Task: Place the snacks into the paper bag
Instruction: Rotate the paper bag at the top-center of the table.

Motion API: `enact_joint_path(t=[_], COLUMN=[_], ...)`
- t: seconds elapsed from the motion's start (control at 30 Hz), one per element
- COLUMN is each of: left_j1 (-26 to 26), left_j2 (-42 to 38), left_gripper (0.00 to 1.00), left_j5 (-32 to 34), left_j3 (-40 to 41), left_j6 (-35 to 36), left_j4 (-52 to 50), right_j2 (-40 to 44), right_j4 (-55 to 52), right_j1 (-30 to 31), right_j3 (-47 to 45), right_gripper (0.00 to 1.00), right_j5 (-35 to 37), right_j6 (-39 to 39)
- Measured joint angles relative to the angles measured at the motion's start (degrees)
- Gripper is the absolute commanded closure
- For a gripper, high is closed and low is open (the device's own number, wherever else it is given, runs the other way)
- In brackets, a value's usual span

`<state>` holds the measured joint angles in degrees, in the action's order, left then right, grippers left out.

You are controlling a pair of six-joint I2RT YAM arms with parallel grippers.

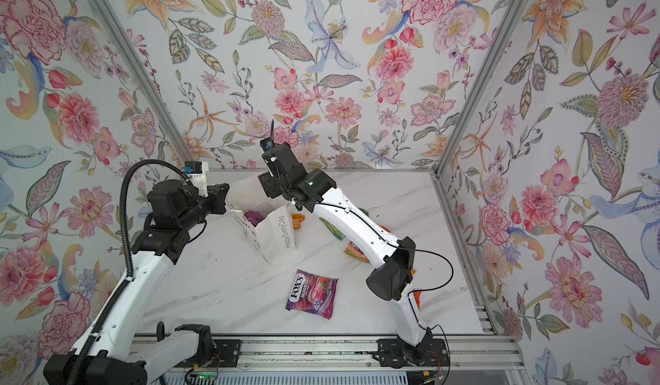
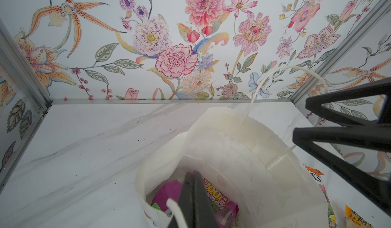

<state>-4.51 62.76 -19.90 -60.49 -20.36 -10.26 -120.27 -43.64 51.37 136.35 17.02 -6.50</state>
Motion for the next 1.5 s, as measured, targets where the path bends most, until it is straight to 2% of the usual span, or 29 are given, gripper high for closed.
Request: enact_joint_path(t=[0.17, 0.33, 0.43, 0.63, 0.73, 0.8, 0.87, 1.07, 1.27, 1.3, 1.5], left_j1=[0.0, 0.02, 0.11, 0.5, 0.81, 1.22, 1.79, 3.02, 3.02, 3.02, 2.16], left_j2=[0.0, 0.0, -0.04, -0.28, -0.72, -1.25, -1.86, -2.6, -2.93, -3.06, -4.5], left_gripper=[1.0, 1.0, 1.0, 1.0, 0.88, 0.74, 0.62, 0.37, 0.24, 0.03, 0.01], left_j5=[0.76, 0.87, 0.9, 1.31, 1.75, 2.23, 2.6, 4.35, 5.16, 5.16, 6.14], left_j3=[0.0, 0.0, 0.11, 0.52, 0.72, 0.76, 0.74, -2.21, -9.4, -10.82, -17.42], left_j6=[0.0, -0.02, -0.02, -0.04, -0.09, -0.37, -0.72, -1.66, -2.64, -2.89, -3.26], left_j4=[-0.11, -0.17, -0.2, -0.81, -1.42, -2.12, -2.99, -8.09, -11.63, -12.24, -16.59], right_j2=[-3.28, -4.81, -5.25, -5.49, -5.49, -5.49, -5.42, -2.32, 7.39, 9.03, 16.2], right_j4=[-3.96, -6.4, -7.06, -8.63, -8.7, -8.74, -8.83, -8.79, -1.44, -0.02, 10.01], right_j1=[-2.25, -4.55, -5.68, -6.54, -6.51, -6.45, -6.4, -6.05, -4.94, -4.85, -4.44], right_j3=[1.66, 1.99, 2.38, 3.26, 3.26, 3.37, 3.37, -0.96, -16.79, -19.3, -32.22], right_gripper=[0.28, 0.36, 0.48, 0.82, 0.94, 1.0, 1.0, 1.0, 1.0, 1.0, 1.0], right_j5=[-1.2, -7.74, -11.78, -16.52, -17.57, -17.66, -17.38, -12.63, -9.33, -9.01, -6.84], right_j6=[-1.95, -4.94, -6.62, -9.51, -10.16, -11.1, -11.72, -16.76, -22.73, -23.69, -30.03])
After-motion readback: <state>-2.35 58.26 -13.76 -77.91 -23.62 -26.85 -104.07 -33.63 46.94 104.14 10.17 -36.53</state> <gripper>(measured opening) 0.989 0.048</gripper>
